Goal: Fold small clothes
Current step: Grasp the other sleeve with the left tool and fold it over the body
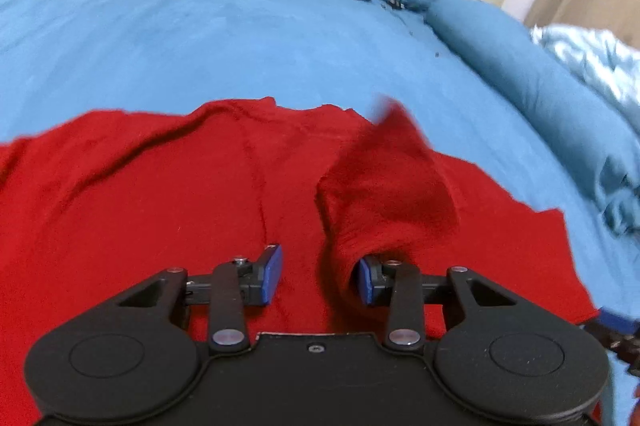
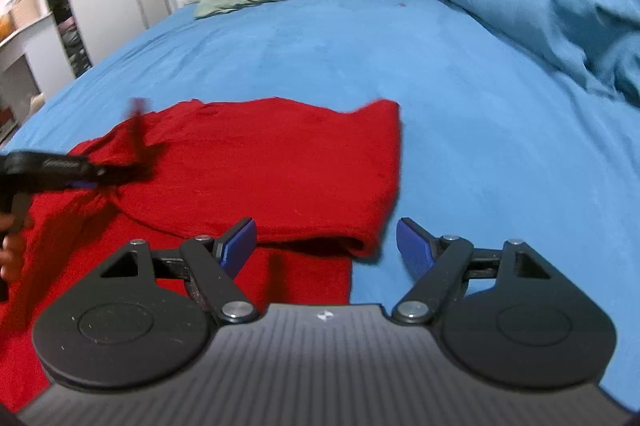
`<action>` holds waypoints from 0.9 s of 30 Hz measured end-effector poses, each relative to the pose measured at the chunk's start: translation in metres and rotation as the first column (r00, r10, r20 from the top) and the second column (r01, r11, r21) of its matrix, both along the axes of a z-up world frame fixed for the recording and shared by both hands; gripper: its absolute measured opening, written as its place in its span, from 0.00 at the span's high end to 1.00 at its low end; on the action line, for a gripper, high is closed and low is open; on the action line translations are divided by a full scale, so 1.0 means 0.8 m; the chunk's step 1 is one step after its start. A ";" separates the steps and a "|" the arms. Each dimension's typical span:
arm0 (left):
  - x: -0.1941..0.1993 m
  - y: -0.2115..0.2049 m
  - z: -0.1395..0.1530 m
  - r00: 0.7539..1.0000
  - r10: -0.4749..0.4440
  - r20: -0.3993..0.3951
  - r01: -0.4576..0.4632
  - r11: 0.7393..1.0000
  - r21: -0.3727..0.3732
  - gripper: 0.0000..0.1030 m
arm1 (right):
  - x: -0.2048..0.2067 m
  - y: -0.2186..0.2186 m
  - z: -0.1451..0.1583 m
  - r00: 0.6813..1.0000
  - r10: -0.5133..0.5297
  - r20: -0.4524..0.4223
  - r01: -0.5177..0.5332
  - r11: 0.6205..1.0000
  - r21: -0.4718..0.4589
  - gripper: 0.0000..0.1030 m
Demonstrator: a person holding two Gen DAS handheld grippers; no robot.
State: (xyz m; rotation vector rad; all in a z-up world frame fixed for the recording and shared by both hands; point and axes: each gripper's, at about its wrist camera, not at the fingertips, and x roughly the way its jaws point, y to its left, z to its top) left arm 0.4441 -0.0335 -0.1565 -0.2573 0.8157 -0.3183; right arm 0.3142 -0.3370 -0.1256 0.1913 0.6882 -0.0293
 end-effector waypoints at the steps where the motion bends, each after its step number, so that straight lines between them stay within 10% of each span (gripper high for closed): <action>1: 0.000 0.001 0.000 1.000 0.009 0.001 -0.009 1.000 -0.014 0.59 | -0.001 -0.002 -0.003 1.000 -0.004 -0.006 0.004 1.000 0.007 0.10; 9: -0.006 -0.007 0.002 1.000 0.012 0.029 -0.010 0.999 -0.048 0.51 | -0.003 -0.002 -0.013 0.999 -0.023 -0.038 0.022 1.000 -0.012 0.10; 11: -0.001 -0.005 0.001 0.999 0.044 0.028 -0.043 0.998 -0.041 0.97 | 0.003 0.002 -0.015 0.999 -0.015 -0.050 0.013 0.999 -0.032 0.08; 19: -0.028 0.049 0.069 0.946 0.199 0.254 -0.187 0.980 -0.072 0.96 | 0.028 0.033 -0.035 1.000 0.006 -0.029 -0.014 0.961 -0.275 0.04; 27: -0.048 0.091 0.047 0.951 0.185 0.248 -0.193 0.981 0.008 0.96 | 0.060 0.051 -0.040 1.000 -0.011 -0.024 0.002 0.940 -0.341 0.05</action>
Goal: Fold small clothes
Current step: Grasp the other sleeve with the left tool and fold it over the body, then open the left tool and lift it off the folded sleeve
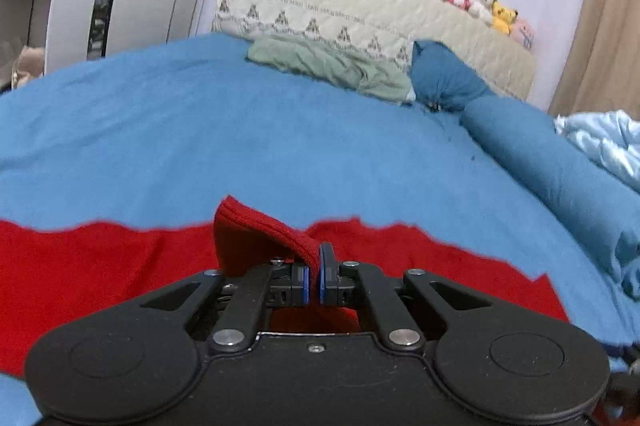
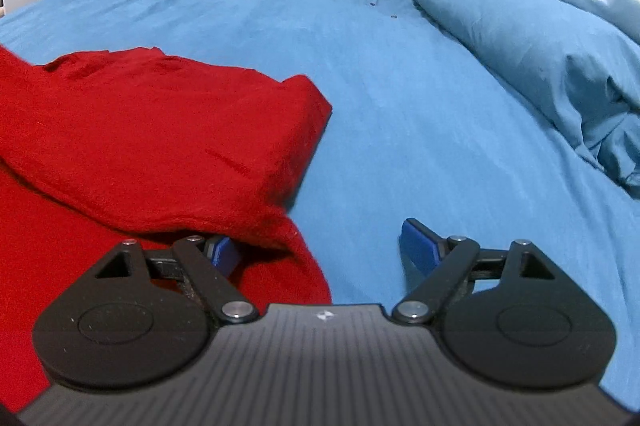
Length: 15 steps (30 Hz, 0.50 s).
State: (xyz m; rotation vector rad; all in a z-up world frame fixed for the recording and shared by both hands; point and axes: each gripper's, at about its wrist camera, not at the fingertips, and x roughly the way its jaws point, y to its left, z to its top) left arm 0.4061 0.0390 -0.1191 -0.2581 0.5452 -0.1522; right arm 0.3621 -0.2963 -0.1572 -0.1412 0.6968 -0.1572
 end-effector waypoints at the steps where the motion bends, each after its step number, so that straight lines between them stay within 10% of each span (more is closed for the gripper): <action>1: -0.001 0.002 -0.006 1.000 0.000 -0.008 0.000 1.000 0.001 0.96 | 0.003 -0.001 0.001 1.000 -0.003 -0.004 0.003 1.000 0.005 0.06; 11: -0.035 0.023 -0.042 0.998 -0.013 -0.055 0.017 0.998 0.067 0.94 | -0.020 -0.031 0.008 0.999 -0.033 -0.029 0.034 0.999 0.025 0.08; 15: -0.056 0.026 -0.053 0.993 -0.032 -0.111 0.047 0.990 0.134 0.78 | -0.023 -0.032 0.011 0.998 -0.009 -0.062 0.010 1.000 0.019 0.08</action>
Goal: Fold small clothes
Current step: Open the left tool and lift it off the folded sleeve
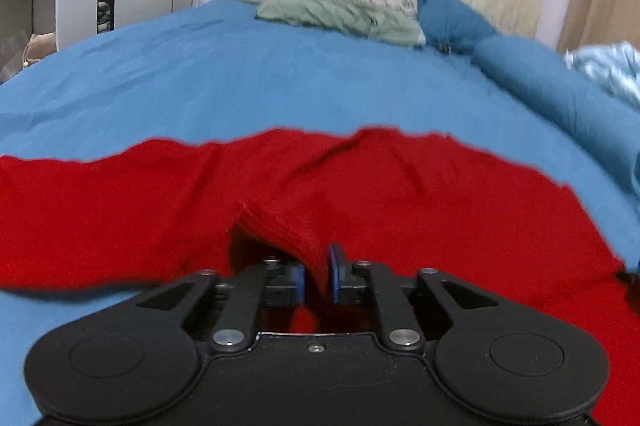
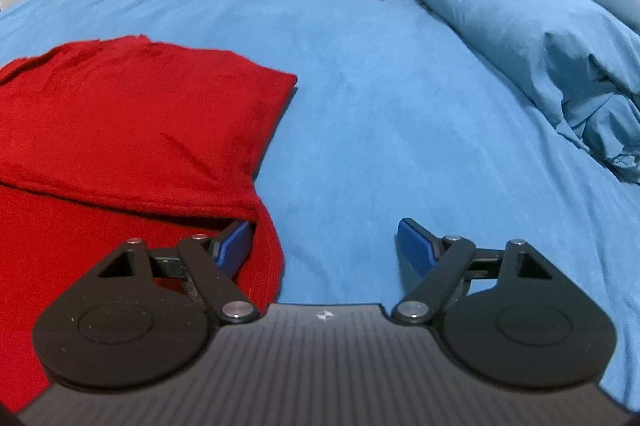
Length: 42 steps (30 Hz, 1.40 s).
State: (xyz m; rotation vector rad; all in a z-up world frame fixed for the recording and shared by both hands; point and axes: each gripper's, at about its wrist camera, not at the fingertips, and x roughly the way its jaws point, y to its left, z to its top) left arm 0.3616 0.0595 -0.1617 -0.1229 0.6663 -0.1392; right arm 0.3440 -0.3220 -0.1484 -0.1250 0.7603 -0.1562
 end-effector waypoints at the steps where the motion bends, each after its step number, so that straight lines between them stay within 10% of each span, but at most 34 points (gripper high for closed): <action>1: -0.007 0.003 0.000 1.000 -0.005 -0.002 0.005 1.000 0.013 0.66 | 0.000 -0.001 0.002 1.000 0.002 -0.009 -0.002 1.000 0.009 0.08; 7: -0.011 0.022 0.026 0.998 0.009 0.059 -0.007 0.999 -0.042 0.33 | -0.016 -0.001 0.032 0.995 0.085 0.043 -0.090 0.990 0.108 0.08; 13: 0.034 0.037 0.044 0.993 0.088 0.075 -0.085 0.996 -0.034 0.34 | 0.005 0.029 0.049 0.987 0.134 0.084 -0.146 0.978 0.150 0.07; 19: 0.067 0.013 0.006 0.996 -0.025 -0.089 0.034 0.994 0.104 0.71 | 0.022 0.048 0.040 0.987 0.143 0.074 -0.153 0.975 0.159 0.07; 21: 0.056 0.005 0.006 0.999 -0.041 -0.035 0.046 0.986 0.158 0.89 | 0.023 0.050 0.036 0.988 0.142 0.068 -0.151 0.975 0.165 0.07; 24: 0.027 -0.005 0.028 0.990 -0.040 0.136 0.010 0.977 0.215 0.92 | 0.025 0.053 0.032 0.988 0.144 0.063 -0.152 0.976 0.157 0.07; 28: 0.010 -0.015 0.031 0.973 0.016 0.229 -0.091 0.942 0.322 0.81 | 0.026 0.055 0.029 0.987 0.144 0.066 -0.152 0.976 0.154 0.07; 32: -0.011 -0.013 0.032 0.971 -0.035 0.236 -0.021 0.972 0.233 0.35 | 0.025 0.056 0.024 0.987 0.150 0.063 -0.159 0.974 0.160 0.07; 37: 0.014 -0.030 0.019 0.982 -0.157 0.102 0.142 0.980 0.141 0.33 | 0.030 0.066 0.018 0.978 0.195 0.081 -0.206 0.962 0.176 0.07; 42: 0.048 -0.003 -0.015 1.000 -0.029 -0.003 0.029 0.998 0.051 0.32 | 0.037 0.063 -0.007 0.980 0.196 0.036 -0.199 0.956 0.213 0.05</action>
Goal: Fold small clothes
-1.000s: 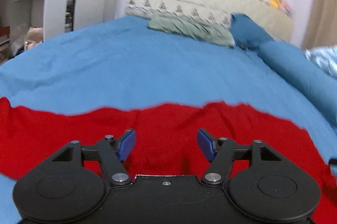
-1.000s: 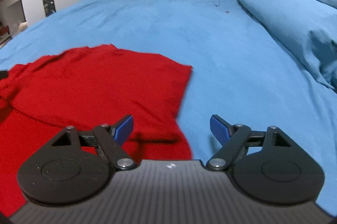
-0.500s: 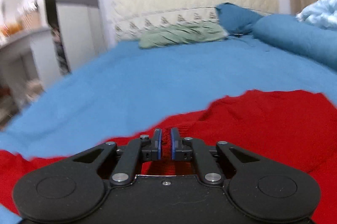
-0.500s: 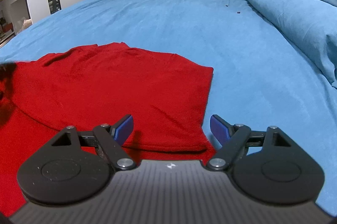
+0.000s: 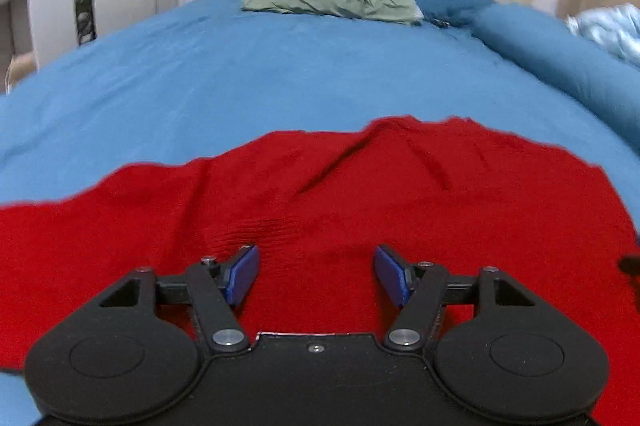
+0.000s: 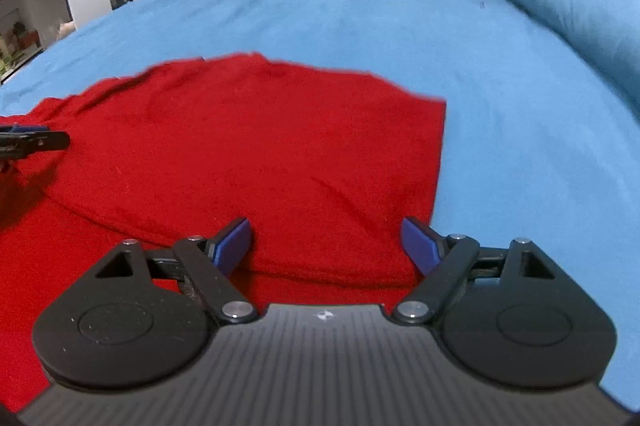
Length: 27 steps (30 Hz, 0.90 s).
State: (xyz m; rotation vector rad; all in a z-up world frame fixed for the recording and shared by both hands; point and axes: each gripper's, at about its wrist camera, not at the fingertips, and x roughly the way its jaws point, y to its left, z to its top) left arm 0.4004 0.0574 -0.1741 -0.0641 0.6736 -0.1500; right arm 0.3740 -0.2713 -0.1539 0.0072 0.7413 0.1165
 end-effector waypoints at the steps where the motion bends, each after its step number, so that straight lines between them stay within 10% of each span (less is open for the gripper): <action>1: -0.002 0.005 0.004 1.000 0.012 -0.007 -0.013 1.000 -0.027 0.32 | -0.003 -0.004 -0.002 1.000 -0.002 0.012 0.002 1.000 0.022 0.05; 9: -0.050 -0.001 0.012 0.999 -0.030 -0.024 0.030 0.999 -0.013 0.26 | 0.018 -0.009 0.031 0.996 -0.016 0.087 0.009 0.997 0.079 0.03; 18: -0.035 -0.002 0.003 0.999 -0.030 -0.040 0.030 1.000 -0.005 0.26 | 0.133 -0.025 0.006 0.982 -0.184 -0.031 0.186 0.979 0.079 0.03; 27: -0.049 0.038 0.102 0.998 0.056 -0.027 -0.058 0.996 -0.065 0.25 | 0.064 0.024 0.093 0.996 -0.090 0.026 0.085 0.985 0.149 0.01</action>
